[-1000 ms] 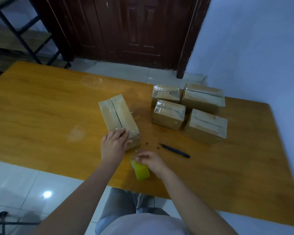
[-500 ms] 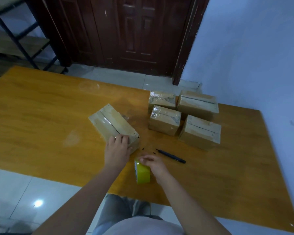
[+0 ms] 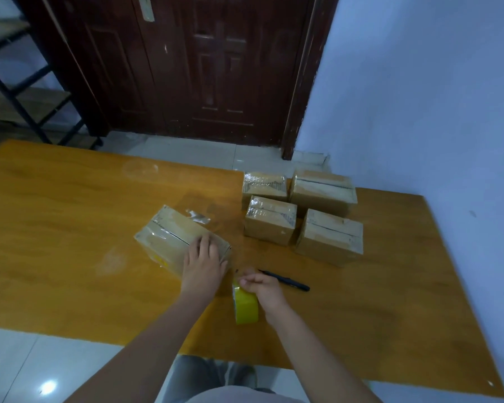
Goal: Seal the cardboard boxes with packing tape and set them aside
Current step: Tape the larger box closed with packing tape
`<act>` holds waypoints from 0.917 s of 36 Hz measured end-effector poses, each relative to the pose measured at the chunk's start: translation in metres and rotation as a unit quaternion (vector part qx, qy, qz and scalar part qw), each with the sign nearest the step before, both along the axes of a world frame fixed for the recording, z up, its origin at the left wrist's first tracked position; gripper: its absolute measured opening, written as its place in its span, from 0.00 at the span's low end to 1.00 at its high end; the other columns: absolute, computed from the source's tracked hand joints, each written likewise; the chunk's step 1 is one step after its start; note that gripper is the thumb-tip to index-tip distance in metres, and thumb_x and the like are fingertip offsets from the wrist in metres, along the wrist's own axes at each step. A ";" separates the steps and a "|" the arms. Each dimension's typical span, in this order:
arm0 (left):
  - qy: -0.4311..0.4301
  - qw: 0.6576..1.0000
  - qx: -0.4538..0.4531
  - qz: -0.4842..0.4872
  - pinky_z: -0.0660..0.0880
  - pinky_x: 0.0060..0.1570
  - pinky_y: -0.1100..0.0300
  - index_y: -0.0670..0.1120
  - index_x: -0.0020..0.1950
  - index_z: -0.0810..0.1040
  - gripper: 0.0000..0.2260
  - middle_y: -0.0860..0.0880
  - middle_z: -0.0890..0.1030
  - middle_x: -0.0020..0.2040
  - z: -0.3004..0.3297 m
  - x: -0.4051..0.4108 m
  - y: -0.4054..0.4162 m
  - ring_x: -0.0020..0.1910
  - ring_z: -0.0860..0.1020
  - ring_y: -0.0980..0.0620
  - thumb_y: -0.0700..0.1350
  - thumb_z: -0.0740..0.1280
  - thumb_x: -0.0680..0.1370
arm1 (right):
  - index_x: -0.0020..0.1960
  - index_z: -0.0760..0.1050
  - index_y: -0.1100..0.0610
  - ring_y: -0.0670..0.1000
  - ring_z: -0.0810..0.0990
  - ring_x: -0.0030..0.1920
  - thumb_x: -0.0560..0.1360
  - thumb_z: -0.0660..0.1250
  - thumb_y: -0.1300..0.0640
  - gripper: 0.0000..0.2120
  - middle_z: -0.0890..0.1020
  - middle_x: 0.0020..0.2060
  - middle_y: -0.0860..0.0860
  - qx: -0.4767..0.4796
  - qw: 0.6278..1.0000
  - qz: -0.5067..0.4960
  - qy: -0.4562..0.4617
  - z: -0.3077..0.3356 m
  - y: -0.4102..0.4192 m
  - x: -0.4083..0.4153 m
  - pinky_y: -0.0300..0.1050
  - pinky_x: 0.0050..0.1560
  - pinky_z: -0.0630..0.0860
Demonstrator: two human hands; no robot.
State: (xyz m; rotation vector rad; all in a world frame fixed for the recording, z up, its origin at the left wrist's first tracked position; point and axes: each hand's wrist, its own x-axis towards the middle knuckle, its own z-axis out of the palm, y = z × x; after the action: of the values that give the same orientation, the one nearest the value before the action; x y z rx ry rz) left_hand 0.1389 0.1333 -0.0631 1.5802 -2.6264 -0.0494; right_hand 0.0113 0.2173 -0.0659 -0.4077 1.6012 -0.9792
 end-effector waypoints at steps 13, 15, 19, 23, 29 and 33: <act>-0.065 0.993 0.084 -0.043 0.43 0.74 0.46 0.42 0.69 0.28 0.32 0.42 0.33 0.75 0.000 0.000 -0.008 0.77 0.37 0.43 0.55 0.50 0.83 | 0.40 0.81 0.54 0.55 0.69 0.68 0.73 0.70 0.62 0.05 0.73 0.67 0.53 -0.061 0.998 -0.029 0.003 0.025 -0.007 -0.006 0.47 0.59 0.68; -0.068 0.993 0.087 -0.043 0.43 0.74 0.47 0.42 0.69 0.27 0.31 0.42 0.32 0.75 0.000 0.000 -0.006 0.76 0.37 0.43 0.54 0.48 0.83 | 0.40 0.81 0.55 0.55 0.70 0.67 0.73 0.70 0.63 0.05 0.74 0.66 0.53 -0.078 0.996 -0.037 0.001 0.029 -0.008 -0.008 0.48 0.59 0.68; -0.049 0.995 0.076 -0.044 0.45 0.75 0.49 0.41 0.69 0.28 0.30 0.42 0.31 0.73 -0.001 -0.002 -0.005 0.77 0.39 0.42 0.51 0.48 0.84 | 0.50 0.82 0.62 0.53 0.70 0.66 0.73 0.70 0.63 0.06 0.75 0.64 0.52 -0.100 0.994 -0.033 0.015 0.034 -0.008 -0.013 0.47 0.64 0.66; -0.064 0.994 0.087 -0.021 0.44 0.75 0.52 0.41 0.70 0.28 0.28 0.40 0.35 0.77 0.002 -0.007 -0.002 0.77 0.37 0.43 0.51 0.46 0.84 | 0.52 0.82 0.63 0.52 0.72 0.63 0.73 0.69 0.64 0.08 0.76 0.63 0.53 -0.112 0.993 -0.033 0.026 0.040 -0.005 -0.018 0.49 0.64 0.68; -0.038 0.990 0.113 0.077 0.45 0.75 0.49 0.38 0.76 0.36 0.29 0.39 0.39 0.78 0.003 -0.011 -0.003 0.77 0.39 0.41 0.51 0.46 0.84 | 0.49 0.82 0.61 0.52 0.73 0.61 0.73 0.70 0.64 0.05 0.76 0.58 0.50 -0.111 0.993 -0.036 0.023 0.044 0.000 -0.025 0.51 0.65 0.69; 0.013 0.980 0.147 0.135 0.46 0.75 0.49 0.38 0.77 0.37 0.30 0.40 0.38 0.78 0.006 -0.022 -0.002 0.77 0.38 0.42 0.51 0.48 0.84 | 0.50 0.82 0.63 0.51 0.74 0.61 0.73 0.70 0.64 0.07 0.76 0.57 0.49 -0.115 0.992 -0.047 0.027 0.045 0.001 -0.030 0.50 0.64 0.70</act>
State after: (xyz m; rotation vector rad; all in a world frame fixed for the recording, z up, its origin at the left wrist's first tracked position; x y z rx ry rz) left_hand 0.1166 0.1316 -0.0567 1.9982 -2.4466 -0.4587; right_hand -0.0183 0.2180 -0.0207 -0.5229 1.5725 -1.2407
